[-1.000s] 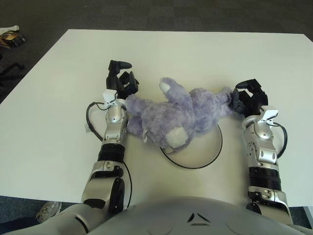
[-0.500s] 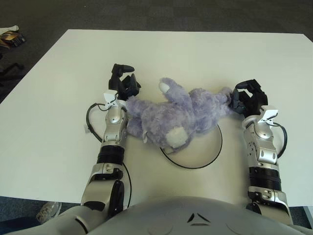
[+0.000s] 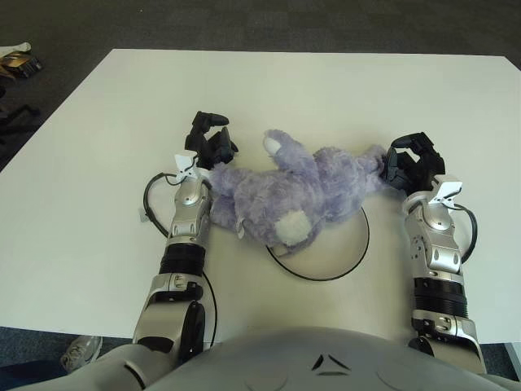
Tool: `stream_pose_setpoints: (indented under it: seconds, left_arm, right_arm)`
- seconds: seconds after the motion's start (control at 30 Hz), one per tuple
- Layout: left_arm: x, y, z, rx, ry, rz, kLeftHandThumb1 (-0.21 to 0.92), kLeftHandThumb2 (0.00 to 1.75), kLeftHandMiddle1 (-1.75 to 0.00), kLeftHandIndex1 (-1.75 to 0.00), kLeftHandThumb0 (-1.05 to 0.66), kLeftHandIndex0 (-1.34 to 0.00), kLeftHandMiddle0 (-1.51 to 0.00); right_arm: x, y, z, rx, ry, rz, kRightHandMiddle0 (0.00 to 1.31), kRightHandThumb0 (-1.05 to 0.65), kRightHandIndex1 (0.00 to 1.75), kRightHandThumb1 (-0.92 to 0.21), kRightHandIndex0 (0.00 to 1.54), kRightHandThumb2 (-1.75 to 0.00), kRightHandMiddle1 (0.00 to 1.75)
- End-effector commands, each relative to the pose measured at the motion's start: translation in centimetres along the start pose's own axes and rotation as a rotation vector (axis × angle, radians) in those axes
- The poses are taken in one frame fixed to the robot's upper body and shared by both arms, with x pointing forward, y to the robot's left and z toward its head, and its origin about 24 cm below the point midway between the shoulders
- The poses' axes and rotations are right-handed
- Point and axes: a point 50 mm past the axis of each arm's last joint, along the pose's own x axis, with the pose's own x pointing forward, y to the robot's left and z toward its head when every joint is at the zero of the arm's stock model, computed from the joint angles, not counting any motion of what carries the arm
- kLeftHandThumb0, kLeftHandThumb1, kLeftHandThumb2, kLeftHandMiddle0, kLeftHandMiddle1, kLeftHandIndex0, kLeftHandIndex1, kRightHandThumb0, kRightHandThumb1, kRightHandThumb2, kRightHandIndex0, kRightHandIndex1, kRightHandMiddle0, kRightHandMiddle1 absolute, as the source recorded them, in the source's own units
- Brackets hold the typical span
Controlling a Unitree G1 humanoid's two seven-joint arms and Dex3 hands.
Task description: Put the doll into the plate.
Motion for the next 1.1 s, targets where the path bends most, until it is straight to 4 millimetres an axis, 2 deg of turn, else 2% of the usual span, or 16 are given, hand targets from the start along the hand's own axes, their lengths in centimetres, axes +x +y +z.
stream_pose_setpoints:
  seconds: [0.0, 1.07]
  left_arm:
    - [-1.27, 0.94, -1.75, 0.024, 0.074, 0.019, 0.6, 0.96, -1.75, -1.75, -0.4, -0.4, -0.75]
    - [-1.26, 0.94, -1.77, 0.04, 0.076, 0.02, 0.6, 0.95, -1.75, -1.75, -0.4, -0.39, -0.77]
  right_arm:
    - [-0.63, -0.26, -1.36, 0.007, 0.074, -0.008, 0.39, -0.01, 1.59, -0.38, 0.63, -1.19, 1.69]
    - [-0.68, -0.2, -1.46, -0.024, 0.08, 0.009, 0.4, -0.01, 1.61, -0.36, 0.65, -1.21, 1.67]
